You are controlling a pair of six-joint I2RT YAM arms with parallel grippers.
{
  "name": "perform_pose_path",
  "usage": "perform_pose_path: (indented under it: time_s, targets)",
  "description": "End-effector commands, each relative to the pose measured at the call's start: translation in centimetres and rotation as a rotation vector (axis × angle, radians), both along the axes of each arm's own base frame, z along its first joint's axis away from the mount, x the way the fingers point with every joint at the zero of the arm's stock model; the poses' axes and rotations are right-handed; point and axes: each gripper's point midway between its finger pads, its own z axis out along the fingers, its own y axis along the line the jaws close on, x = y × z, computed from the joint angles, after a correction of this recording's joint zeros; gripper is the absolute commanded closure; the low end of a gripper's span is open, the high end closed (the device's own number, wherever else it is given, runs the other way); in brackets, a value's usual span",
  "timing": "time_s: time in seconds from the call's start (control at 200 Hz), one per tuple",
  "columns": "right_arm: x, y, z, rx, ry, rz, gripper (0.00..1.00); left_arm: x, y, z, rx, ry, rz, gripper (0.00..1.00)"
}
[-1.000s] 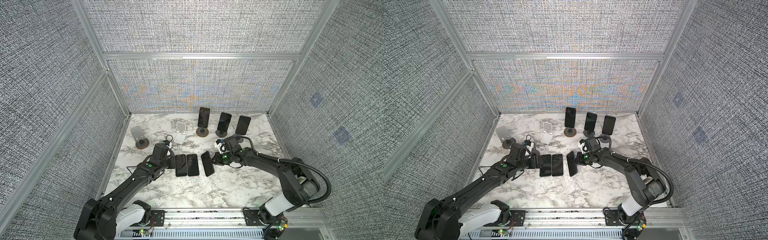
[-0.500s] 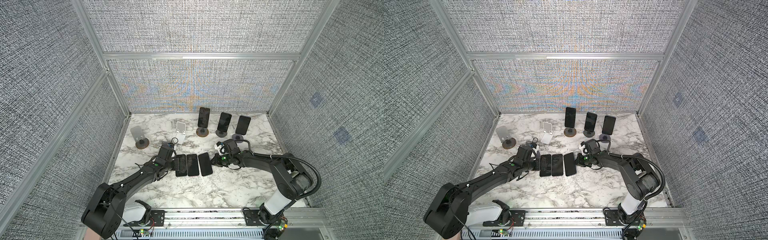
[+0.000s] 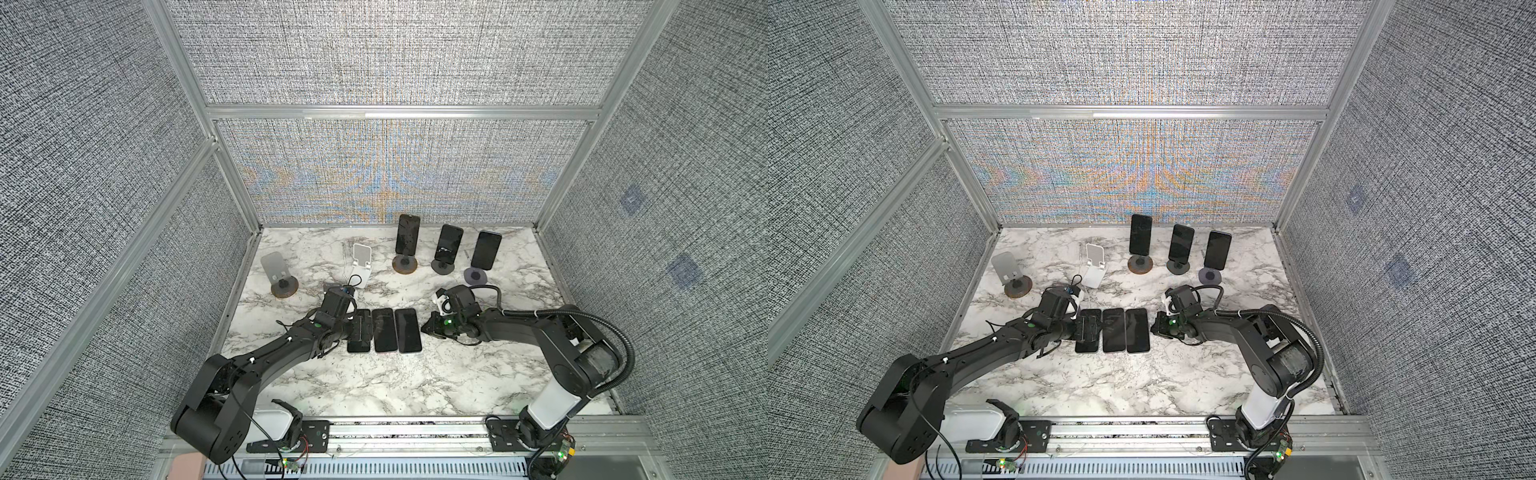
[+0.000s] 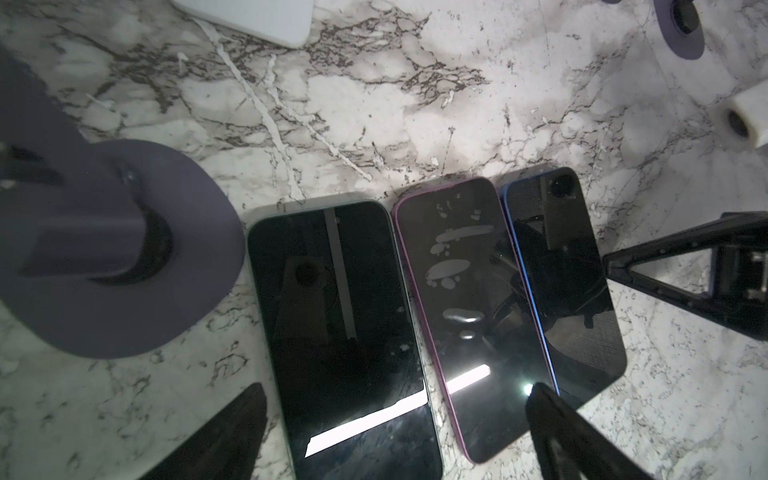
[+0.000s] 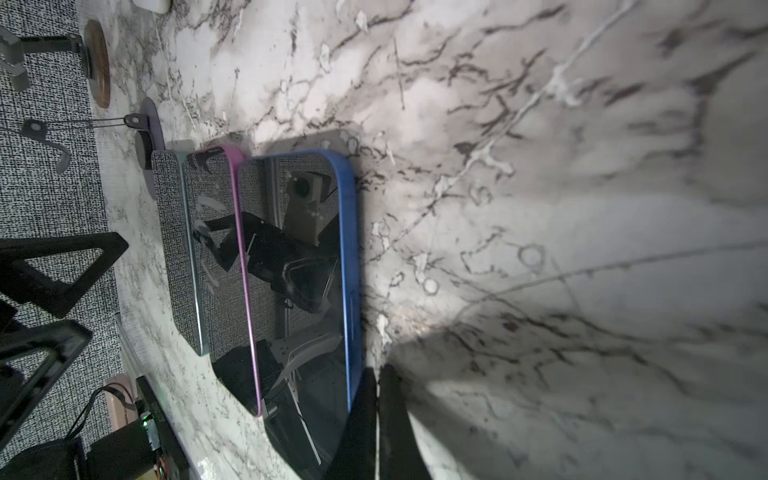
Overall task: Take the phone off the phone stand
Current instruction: 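Lay the blue-edged phone flat beside the pink-edged phone with the right gripper, then push the blue-edged phone against the pink-edged phone and open the right gripper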
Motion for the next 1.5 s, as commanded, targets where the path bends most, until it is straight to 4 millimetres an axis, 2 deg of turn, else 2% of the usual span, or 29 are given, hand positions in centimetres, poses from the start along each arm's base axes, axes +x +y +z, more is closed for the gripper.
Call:
perform_pose_path:
  time_s: [0.0, 0.32, 0.52, 0.805, 0.915, 1.035, 1.11, 1.326, 1.496]
  targets:
    - [0.1, 0.3, -0.1, -0.002, -0.009, 0.002, 0.86, 0.1, 0.2, -0.2, 0.017, -0.002, 0.003, 0.01]
    - [-0.4, 1.9, -0.1, 0.014, -0.008, 0.035, 0.84, 0.2, -0.2, -0.9, 0.005, 0.016, 0.01, 0.02]
    - [-0.6, 2.8, 0.6, 0.053, -0.008, 0.045, 0.83, 0.3, -0.1, -0.2, 0.009, 0.003, 0.012, 0.02]
    - [-0.5, 2.9, 1.3, 0.064, -0.02, 0.044, 0.8, 0.4, 0.2, 0.9, 0.024, -0.018, 0.008, 0.01]
    - [-0.4, 2.8, 2.1, 0.048, -0.042, 0.054, 0.69, 0.6, 0.1, 2.1, 0.029, -0.044, -0.006, 0.02]
    - [-0.2, 2.6, 2.9, 0.028, -0.065, 0.066, 0.44, 1.3, -0.4, 4.1, 0.031, -0.088, -0.028, 0.02]
    - [-0.2, 2.5, 3.3, 0.02, -0.074, 0.073, 0.34, 1.8, -0.7, 5.4, 0.036, -0.114, -0.038, 0.02]
    - [-0.2, 1.9, 4.1, -0.022, -0.094, 0.094, 0.19, 3.5, -1.6, 9.5, 0.045, -0.211, -0.046, 0.02]
    - [-0.3, 1.0, 4.8, -0.073, -0.124, 0.099, 0.09, 6.3, -2.6, 13.1, 0.047, -0.338, -0.047, 0.02]
